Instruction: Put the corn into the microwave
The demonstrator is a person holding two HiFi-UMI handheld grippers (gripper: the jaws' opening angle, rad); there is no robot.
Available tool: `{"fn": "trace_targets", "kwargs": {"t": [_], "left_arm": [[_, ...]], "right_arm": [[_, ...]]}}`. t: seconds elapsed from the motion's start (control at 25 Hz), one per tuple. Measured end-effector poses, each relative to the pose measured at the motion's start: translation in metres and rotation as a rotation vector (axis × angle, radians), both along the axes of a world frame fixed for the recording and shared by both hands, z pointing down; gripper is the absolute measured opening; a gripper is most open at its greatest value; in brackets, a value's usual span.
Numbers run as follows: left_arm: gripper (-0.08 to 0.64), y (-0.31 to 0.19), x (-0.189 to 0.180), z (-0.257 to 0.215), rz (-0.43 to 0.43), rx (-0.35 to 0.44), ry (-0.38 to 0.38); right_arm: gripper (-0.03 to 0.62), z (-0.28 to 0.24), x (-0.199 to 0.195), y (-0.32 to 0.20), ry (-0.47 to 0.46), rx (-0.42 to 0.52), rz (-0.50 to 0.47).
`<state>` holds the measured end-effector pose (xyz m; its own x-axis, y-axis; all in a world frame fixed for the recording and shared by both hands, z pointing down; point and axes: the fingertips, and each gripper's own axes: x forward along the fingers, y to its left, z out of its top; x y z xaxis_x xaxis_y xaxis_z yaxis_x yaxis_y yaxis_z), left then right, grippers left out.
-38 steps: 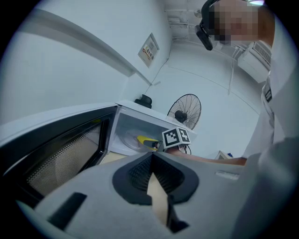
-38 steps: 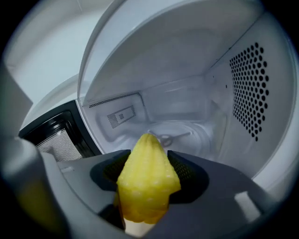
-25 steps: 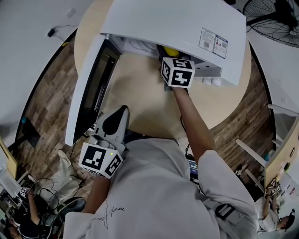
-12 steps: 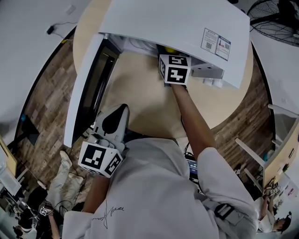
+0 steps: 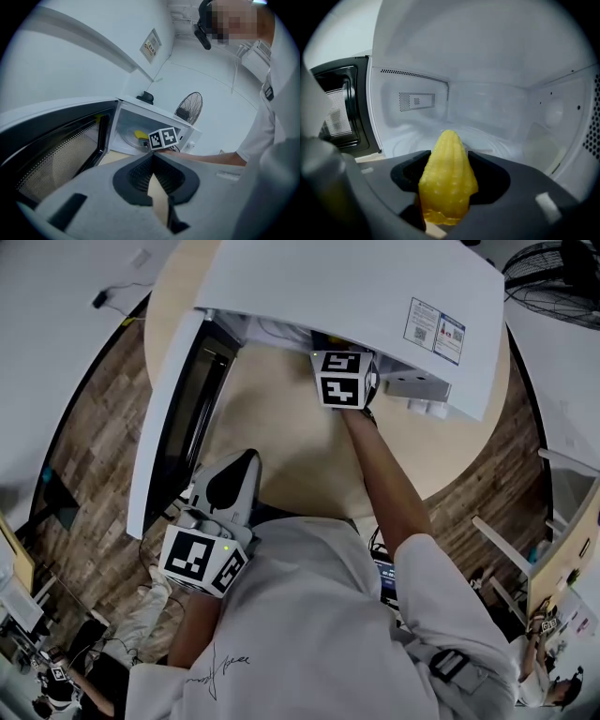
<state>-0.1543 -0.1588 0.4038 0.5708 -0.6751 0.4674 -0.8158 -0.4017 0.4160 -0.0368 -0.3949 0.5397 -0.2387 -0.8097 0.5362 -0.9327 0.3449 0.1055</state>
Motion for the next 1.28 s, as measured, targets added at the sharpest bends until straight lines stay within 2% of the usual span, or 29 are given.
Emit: {"fn": "trace_targets", "kwargs": {"t": [0.28,0.6,0.88,1.04,1.28], "left_arm": [[-0.012,-0.001,0.004,0.001,0.010,-0.002,0.003],[-0.012,0.001,0.002,0.000,0.003,0.003,-0.001],[-0.012,0.006,0.000,-0.002,-0.006,0.006,0.003],[-0.012,0.010,0.000,0.000,-0.007,-0.003,0.019],[-0.012,0.014,0.004,-0.002,0.003,-0.004,0.029]], "right_arm": [[0.262,0.004,0.003,-0.002,0.068,0.005,-0.003],[0.264,0.004,0.007,-0.004,0.103,0.018,0.020],[0.264,0.003,0.012,-0.001,0.105,0.026,0.050],[0.293,0.003,0.014,0.003,0.103,0.010,0.043],[0.304,0.001,0.017,0.009,0.094,0.010,0.046]]}}
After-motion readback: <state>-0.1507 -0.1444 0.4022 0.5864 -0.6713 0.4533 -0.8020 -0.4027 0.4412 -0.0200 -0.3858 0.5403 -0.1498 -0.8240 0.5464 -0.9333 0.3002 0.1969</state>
